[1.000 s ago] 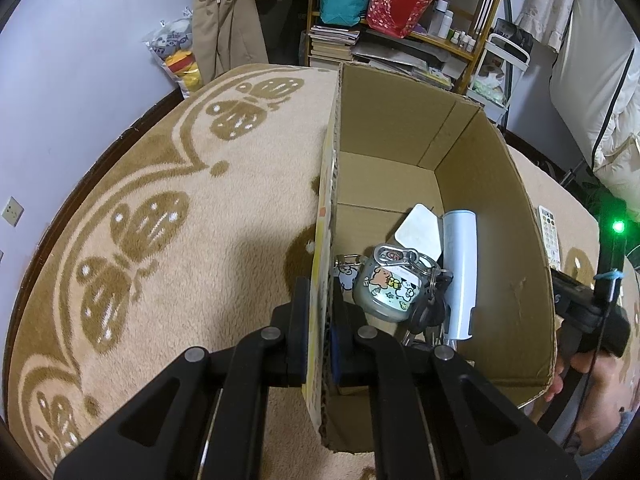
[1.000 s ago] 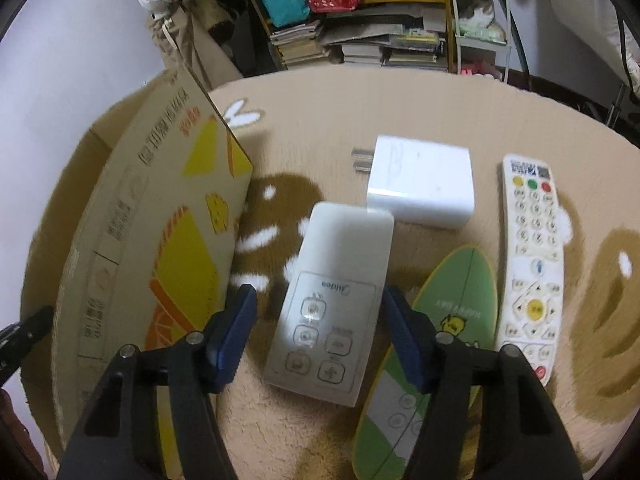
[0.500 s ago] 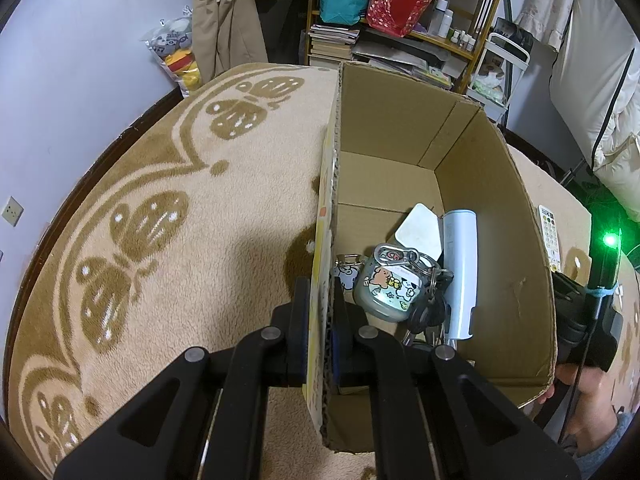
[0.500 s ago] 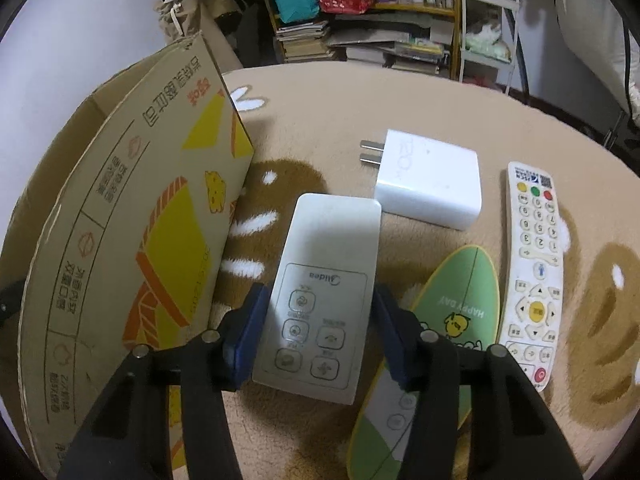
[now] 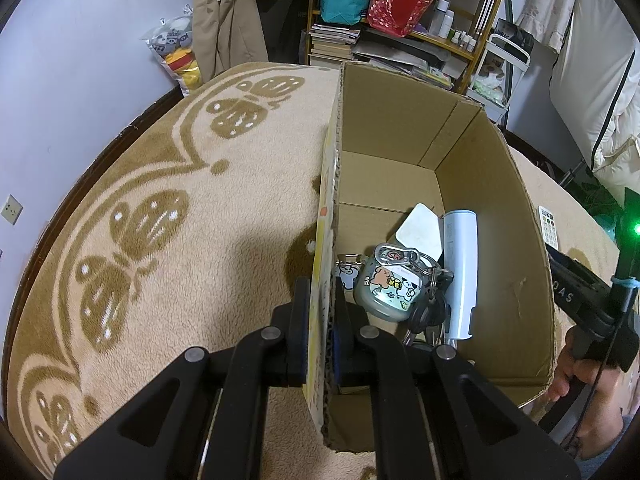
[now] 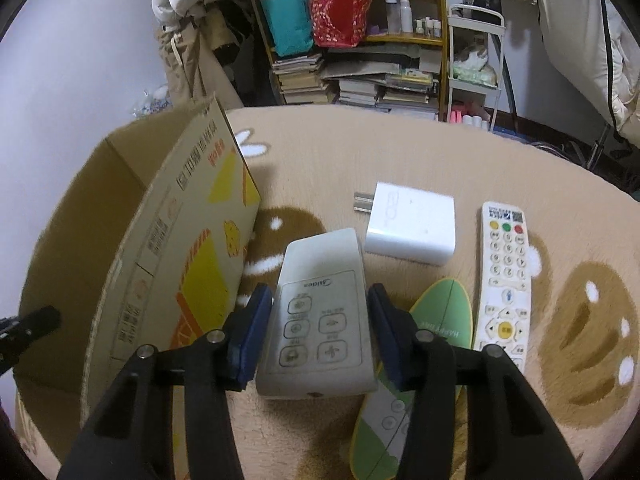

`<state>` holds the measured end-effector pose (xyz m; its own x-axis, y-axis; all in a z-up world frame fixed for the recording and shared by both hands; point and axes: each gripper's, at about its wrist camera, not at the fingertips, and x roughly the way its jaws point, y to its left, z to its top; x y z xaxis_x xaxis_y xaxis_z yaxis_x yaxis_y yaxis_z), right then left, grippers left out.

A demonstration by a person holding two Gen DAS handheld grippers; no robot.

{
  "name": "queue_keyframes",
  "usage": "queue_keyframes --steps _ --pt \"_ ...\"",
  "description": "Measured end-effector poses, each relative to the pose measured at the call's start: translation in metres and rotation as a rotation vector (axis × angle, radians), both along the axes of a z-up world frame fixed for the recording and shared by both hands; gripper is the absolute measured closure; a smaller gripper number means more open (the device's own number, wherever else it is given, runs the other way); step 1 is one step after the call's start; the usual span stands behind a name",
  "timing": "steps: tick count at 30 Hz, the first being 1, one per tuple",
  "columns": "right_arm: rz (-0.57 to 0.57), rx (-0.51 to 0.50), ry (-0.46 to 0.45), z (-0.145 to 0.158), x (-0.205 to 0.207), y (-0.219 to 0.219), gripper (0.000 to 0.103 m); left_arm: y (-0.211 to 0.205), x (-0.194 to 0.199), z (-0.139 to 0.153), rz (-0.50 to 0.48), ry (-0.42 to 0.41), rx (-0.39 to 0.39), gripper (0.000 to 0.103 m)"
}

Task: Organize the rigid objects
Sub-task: 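Lift the Midea remote and lower it into the box with the right tool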

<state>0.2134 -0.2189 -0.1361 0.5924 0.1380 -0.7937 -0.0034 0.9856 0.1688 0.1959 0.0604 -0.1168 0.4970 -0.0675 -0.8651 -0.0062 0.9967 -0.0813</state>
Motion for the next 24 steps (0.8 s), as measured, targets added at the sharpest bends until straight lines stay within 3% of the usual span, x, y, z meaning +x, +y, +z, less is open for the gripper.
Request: queue_keyframes --steps 12,24 --pt "-0.005 0.040 -0.062 0.024 -0.004 -0.003 0.050 0.000 0.000 -0.001 0.003 0.003 -0.006 0.093" --pt "0.018 0.080 -0.235 0.082 -0.020 0.017 0.050 0.000 0.000 -0.001 0.003 0.003 -0.006 0.093"
